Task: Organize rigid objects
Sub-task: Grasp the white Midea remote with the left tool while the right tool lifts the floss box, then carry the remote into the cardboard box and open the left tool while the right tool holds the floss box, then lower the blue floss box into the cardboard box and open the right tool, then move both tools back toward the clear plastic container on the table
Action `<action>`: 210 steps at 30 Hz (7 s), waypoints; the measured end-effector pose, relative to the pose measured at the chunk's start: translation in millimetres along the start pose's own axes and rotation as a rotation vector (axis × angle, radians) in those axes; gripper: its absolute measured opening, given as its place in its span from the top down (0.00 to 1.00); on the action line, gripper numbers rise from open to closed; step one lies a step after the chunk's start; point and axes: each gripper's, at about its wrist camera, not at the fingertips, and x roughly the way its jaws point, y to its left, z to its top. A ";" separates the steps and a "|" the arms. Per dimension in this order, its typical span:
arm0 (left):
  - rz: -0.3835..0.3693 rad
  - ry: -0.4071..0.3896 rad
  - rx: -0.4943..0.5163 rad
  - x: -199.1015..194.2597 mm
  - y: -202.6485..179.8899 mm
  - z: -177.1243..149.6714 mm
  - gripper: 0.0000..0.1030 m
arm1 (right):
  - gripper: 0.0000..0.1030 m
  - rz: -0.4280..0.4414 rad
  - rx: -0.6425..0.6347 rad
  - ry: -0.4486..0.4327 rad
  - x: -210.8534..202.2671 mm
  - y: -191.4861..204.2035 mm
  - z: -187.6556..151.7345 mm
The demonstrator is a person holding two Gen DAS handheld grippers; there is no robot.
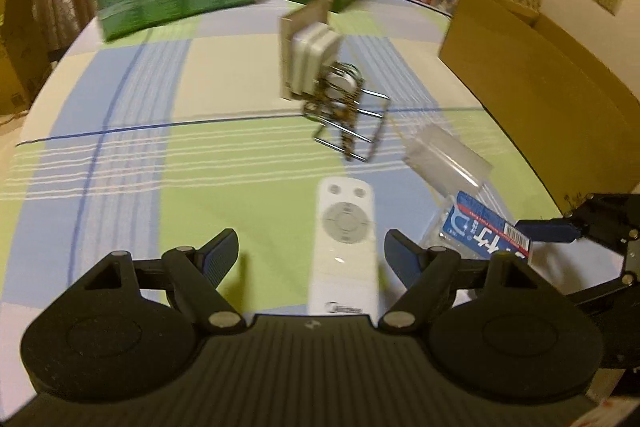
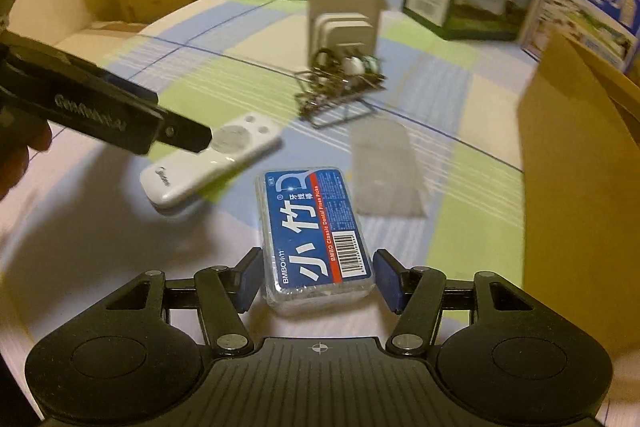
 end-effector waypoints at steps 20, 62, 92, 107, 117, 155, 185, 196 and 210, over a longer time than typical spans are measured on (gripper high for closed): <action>0.010 0.054 0.211 9.3 -18.6 -18.4 0.65 | 0.43 0.047 0.083 0.018 0.8 -14.7 -2.4; -0.074 -0.133 0.201 -86.3 -131.8 31.8 0.66 | 0.47 -0.156 0.219 -0.271 -165.8 -109.3 14.3; -0.195 -0.096 0.342 -26.6 -293.5 106.3 0.66 | 0.47 -0.232 0.427 -0.213 -181.4 -254.0 -34.0; -0.215 -0.078 0.323 -16.2 -296.6 110.6 0.66 | 0.47 -0.234 0.435 -0.197 -176.4 -260.7 -35.7; -0.216 -0.084 0.326 -8.3 -300.3 111.9 0.66 | 0.47 -0.236 0.436 -0.197 -177.2 -262.9 -37.5; -0.185 -0.112 0.275 -26.0 -277.2 108.8 0.65 | 0.47 -0.234 0.455 -0.205 -170.6 -260.8 -29.9; -0.125 -0.127 0.205 -63.2 -227.6 90.5 0.62 | 0.34 -0.225 0.465 -0.283 -215.9 -224.4 -25.4; -0.061 -0.156 0.144 -110.8 -180.9 74.6 0.61 | 0.34 -0.165 0.409 -0.301 -231.1 -175.5 -6.7; 0.040 -0.162 0.068 -145.2 -107.7 50.6 0.58 | 0.34 -0.094 0.351 -0.298 -219.1 -126.6 20.5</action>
